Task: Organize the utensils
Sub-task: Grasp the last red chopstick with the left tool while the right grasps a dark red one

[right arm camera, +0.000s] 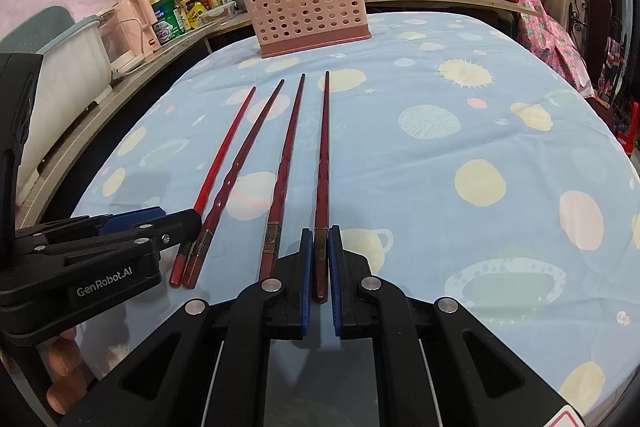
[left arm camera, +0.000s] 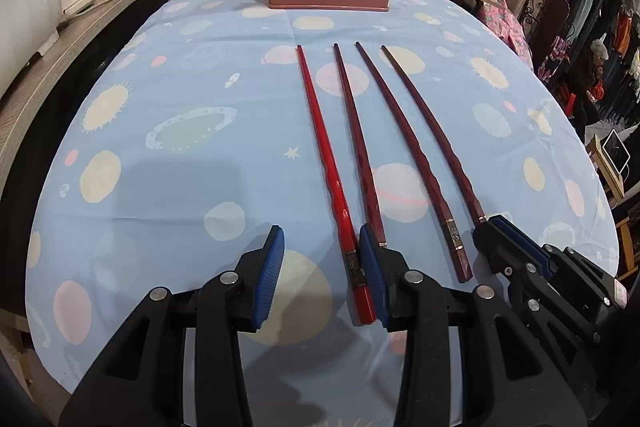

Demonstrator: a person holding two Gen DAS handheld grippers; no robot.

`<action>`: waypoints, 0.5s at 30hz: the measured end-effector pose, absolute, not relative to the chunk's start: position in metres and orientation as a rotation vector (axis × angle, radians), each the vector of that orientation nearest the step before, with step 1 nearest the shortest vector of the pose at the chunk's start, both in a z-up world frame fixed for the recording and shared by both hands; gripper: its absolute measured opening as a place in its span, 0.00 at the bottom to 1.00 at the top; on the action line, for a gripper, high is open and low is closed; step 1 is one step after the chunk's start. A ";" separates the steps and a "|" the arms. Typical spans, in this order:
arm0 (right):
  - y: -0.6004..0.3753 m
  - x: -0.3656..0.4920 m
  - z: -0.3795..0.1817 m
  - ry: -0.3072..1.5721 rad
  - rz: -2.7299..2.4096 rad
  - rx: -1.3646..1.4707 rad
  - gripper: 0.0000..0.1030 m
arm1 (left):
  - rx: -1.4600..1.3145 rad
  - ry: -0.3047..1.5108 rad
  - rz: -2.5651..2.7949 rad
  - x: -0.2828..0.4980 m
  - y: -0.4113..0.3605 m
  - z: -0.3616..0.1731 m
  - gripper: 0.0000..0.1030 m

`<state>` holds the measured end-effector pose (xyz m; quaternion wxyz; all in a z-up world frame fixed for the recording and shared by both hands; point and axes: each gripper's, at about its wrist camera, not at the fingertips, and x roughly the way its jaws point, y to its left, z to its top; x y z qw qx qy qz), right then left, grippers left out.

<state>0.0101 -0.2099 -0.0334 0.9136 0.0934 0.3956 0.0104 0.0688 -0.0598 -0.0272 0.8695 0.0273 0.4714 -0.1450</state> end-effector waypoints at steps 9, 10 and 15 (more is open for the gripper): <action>-0.209 0.010 -0.034 0.812 0.022 0.193 0.08 | 0.083 0.966 -0.293 0.067 -0.062 -0.028 0.37; -0.209 0.010 -0.034 0.813 0.022 0.192 0.08 | 0.083 0.964 -0.291 0.066 -0.062 -0.029 0.37; -0.209 0.009 -0.034 0.812 0.021 0.194 0.08 | 0.086 0.959 -0.293 0.064 -0.063 -0.029 0.38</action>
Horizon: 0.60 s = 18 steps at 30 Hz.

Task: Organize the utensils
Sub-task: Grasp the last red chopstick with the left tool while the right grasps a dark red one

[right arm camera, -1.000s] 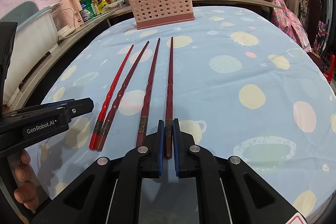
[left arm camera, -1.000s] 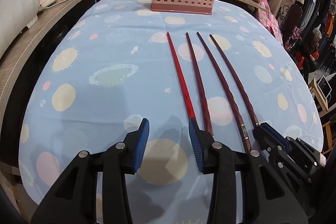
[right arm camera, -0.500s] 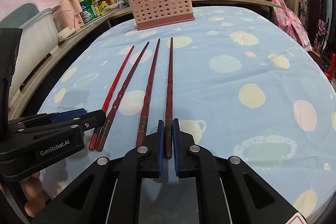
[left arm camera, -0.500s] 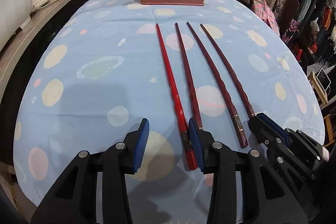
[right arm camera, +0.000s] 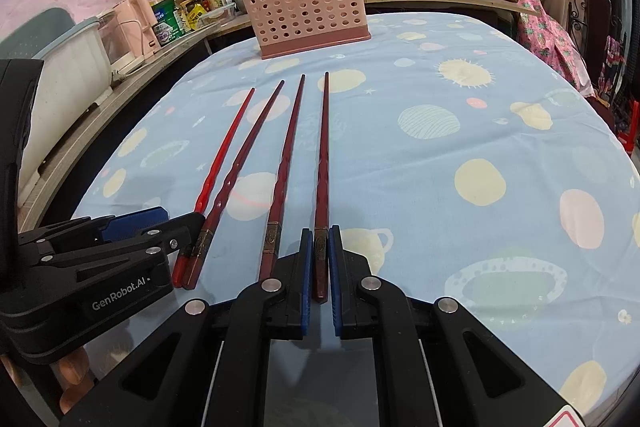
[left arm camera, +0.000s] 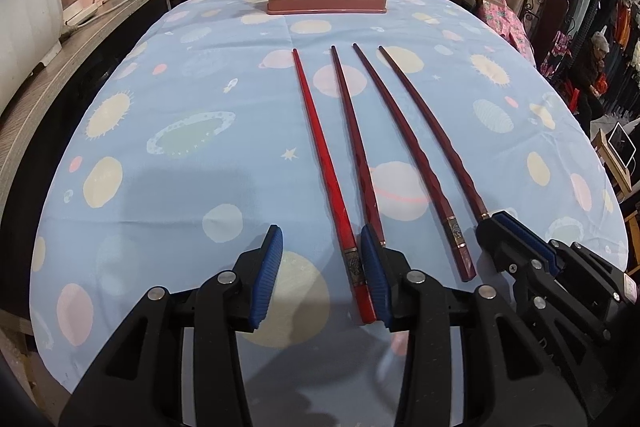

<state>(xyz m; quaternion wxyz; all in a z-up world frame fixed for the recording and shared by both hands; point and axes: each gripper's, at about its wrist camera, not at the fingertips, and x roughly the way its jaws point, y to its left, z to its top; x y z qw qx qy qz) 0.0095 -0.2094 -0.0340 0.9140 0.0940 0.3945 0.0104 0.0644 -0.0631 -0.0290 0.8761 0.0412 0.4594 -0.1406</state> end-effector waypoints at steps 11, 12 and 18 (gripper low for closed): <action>-0.210 0.009 -0.034 0.810 0.022 0.199 0.08 | 0.084 0.961 -0.340 0.049 -0.060 -0.029 0.50; -0.210 0.009 -0.034 0.810 0.022 0.199 0.08 | 0.088 0.956 -0.338 0.048 -0.061 -0.029 0.51; -0.211 0.009 -0.034 0.809 0.026 0.205 0.08 | 0.119 0.928 -0.309 0.045 -0.066 -0.031 0.47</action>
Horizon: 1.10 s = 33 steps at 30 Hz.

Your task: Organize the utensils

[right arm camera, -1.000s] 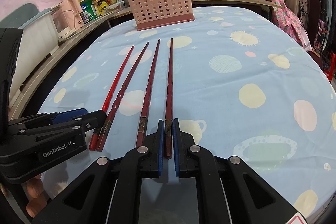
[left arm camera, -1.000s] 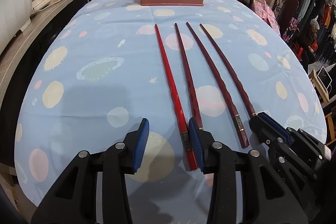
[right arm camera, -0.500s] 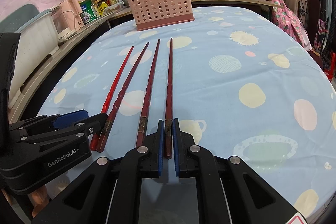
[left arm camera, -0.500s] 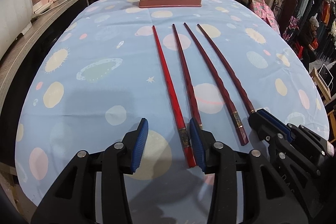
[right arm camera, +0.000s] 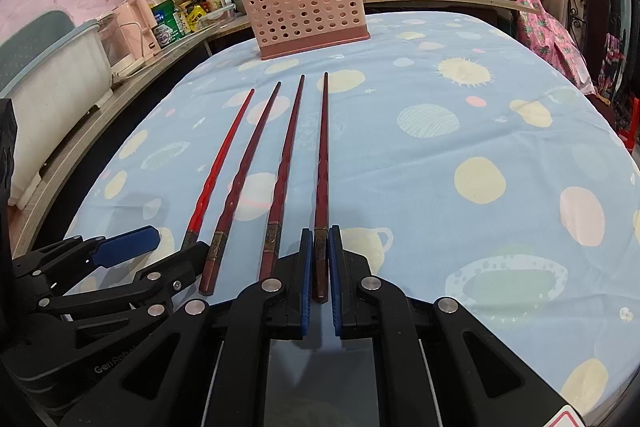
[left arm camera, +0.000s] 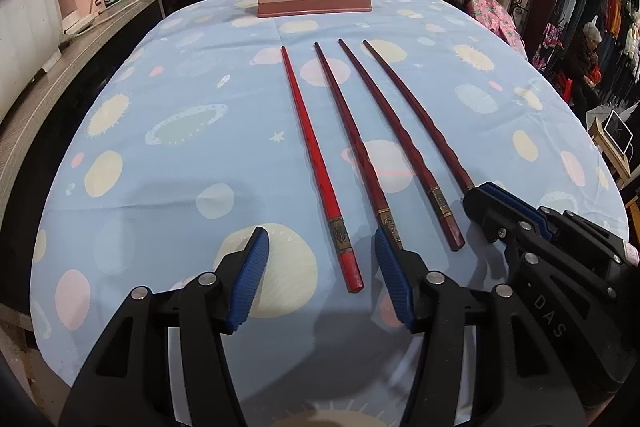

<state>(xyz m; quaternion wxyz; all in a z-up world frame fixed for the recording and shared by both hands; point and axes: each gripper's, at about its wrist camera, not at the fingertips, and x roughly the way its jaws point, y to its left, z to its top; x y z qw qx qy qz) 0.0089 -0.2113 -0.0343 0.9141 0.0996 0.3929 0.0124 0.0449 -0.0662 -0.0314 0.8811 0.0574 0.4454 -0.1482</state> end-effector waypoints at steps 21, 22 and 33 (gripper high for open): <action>-0.218 0.002 -0.029 0.809 0.019 0.234 0.07 | 0.000 0.979 -0.355 0.052 -0.038 -0.018 0.07; -0.219 0.001 -0.027 0.802 0.018 0.238 0.07 | -0.005 0.975 -0.355 0.052 -0.037 -0.015 0.07; -0.229 0.002 0.029 0.689 0.016 0.255 0.07 | -0.045 0.867 -0.351 0.062 -0.025 0.037 0.07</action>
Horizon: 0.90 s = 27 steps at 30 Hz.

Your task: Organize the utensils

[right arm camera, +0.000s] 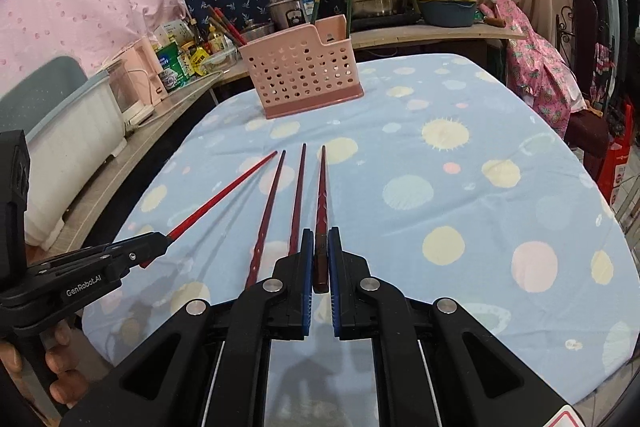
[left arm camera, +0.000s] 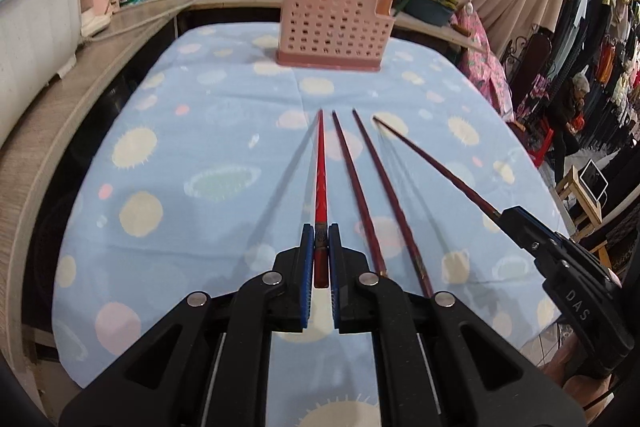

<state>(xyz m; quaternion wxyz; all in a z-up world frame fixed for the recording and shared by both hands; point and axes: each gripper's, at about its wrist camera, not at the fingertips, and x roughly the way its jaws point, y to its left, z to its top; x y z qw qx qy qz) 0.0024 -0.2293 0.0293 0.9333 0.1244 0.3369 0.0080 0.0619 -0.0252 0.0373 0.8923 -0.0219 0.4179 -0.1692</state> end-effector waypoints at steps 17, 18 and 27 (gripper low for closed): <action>-0.257 0.049 0.124 0.497 0.033 0.284 0.07 | -0.080 0.693 -0.323 0.120 -0.021 0.131 0.07; -0.258 0.053 0.128 0.490 0.032 0.283 0.07 | -0.081 0.687 -0.324 0.126 -0.022 0.134 0.07; -0.266 0.083 0.152 0.456 0.062 0.307 0.06 | -0.112 0.664 -0.342 0.161 -0.022 0.160 0.07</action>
